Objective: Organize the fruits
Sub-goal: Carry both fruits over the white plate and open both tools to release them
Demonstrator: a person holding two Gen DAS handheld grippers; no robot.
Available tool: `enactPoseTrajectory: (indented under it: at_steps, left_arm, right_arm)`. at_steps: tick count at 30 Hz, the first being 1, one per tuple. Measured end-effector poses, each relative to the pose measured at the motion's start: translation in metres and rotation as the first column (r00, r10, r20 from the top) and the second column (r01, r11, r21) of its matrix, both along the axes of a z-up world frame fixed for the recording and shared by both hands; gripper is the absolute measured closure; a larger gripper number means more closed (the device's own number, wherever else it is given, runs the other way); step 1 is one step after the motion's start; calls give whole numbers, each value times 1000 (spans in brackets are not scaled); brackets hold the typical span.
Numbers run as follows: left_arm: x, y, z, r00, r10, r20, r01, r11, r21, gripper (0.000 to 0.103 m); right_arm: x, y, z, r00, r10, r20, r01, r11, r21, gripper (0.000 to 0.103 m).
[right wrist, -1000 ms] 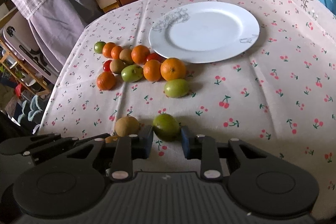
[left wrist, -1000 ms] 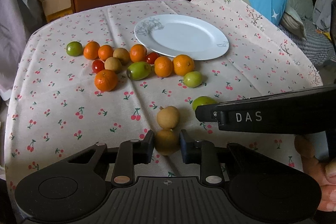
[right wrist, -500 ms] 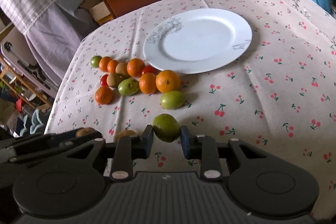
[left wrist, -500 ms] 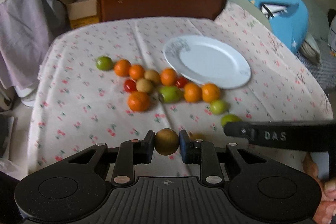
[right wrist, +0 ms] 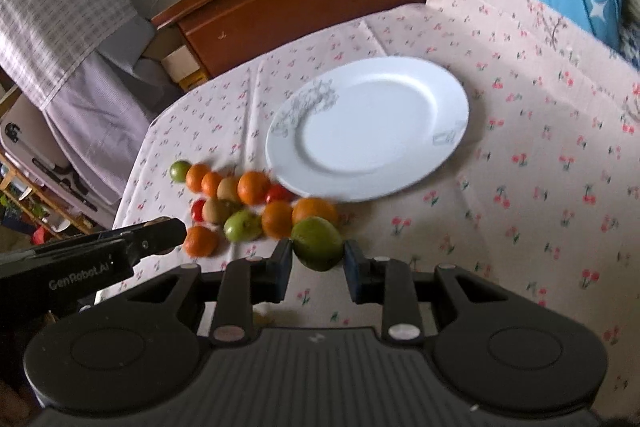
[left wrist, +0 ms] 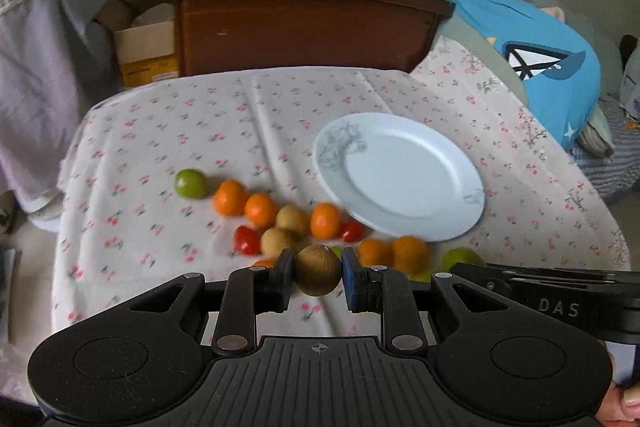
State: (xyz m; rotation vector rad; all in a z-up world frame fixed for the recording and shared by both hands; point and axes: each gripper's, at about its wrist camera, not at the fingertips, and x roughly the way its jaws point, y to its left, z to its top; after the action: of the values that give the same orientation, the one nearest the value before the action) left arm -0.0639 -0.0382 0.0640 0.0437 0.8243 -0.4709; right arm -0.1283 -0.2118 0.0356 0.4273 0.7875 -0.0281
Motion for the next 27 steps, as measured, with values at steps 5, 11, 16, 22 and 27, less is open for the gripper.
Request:
enactPoseTrajectory:
  at_steps: [5, 11, 16, 22, 27]
  left_arm:
    - [17, -22, 1, 998, -56, 21, 56, 998, 3, 81]
    - [37, -42, -5, 997, -72, 21, 72, 997, 5, 81]
    - [52, -54, -9, 997, -74, 14, 74, 997, -3, 81]
    - [65, -65, -17, 996, -89, -16, 88, 996, -26, 80]
    - [74, -70, -24, 996, -89, -31, 88, 996, -26, 80]
  right_arm:
    - [16, -11, 2, 999, -29, 12, 29, 999, 17, 75]
    - [35, -20, -5, 998, -70, 1, 70, 998, 1, 75]
    - [47, -30, -13, 994, -108, -17, 108, 994, 5, 75]
    - [57, -36, -20, 990, -135, -29, 136, 991, 10, 75]
    - [63, -37, -23, 990, -141, -22, 141, 990, 2, 75]
